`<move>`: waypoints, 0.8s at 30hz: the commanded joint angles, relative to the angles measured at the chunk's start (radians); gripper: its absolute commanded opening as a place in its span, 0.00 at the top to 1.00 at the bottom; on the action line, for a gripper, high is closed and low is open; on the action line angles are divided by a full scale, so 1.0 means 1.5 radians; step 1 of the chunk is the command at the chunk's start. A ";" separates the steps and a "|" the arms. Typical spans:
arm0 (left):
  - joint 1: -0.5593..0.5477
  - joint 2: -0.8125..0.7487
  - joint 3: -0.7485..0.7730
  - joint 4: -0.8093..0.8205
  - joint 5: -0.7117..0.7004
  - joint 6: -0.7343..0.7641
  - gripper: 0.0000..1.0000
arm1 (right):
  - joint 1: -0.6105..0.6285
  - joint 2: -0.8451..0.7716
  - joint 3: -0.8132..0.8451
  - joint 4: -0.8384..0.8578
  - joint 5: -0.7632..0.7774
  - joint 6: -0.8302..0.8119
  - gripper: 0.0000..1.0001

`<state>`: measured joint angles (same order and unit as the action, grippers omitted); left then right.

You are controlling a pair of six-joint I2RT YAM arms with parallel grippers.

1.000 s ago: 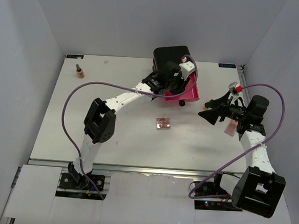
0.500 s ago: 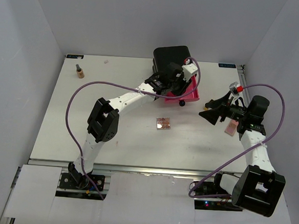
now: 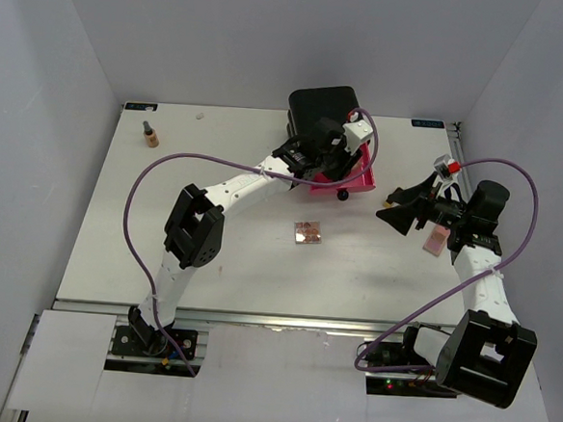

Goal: Organize the makeup

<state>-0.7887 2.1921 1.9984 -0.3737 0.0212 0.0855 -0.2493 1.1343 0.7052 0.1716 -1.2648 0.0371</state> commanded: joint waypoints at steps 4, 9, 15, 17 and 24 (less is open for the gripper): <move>-0.003 -0.038 0.002 0.010 -0.025 0.006 0.42 | -0.010 0.004 -0.005 0.033 -0.021 0.010 0.09; -0.003 -0.054 -0.005 0.010 -0.026 -0.002 0.42 | -0.012 0.006 -0.006 0.035 -0.021 0.012 0.09; 0.000 -0.114 -0.007 0.012 -0.032 -0.024 0.38 | -0.013 0.007 -0.007 0.036 -0.022 0.012 0.09; 0.006 -0.152 -0.024 0.013 -0.030 -0.034 0.38 | -0.013 0.008 -0.007 0.035 -0.021 0.011 0.09; 0.200 -0.313 -0.215 0.068 0.099 -0.199 0.39 | -0.014 0.007 -0.007 0.032 -0.022 0.009 0.09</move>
<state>-0.7171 1.9048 1.8146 -0.3495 0.0448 -0.0248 -0.2634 1.1431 0.7044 0.1890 -1.2715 0.0463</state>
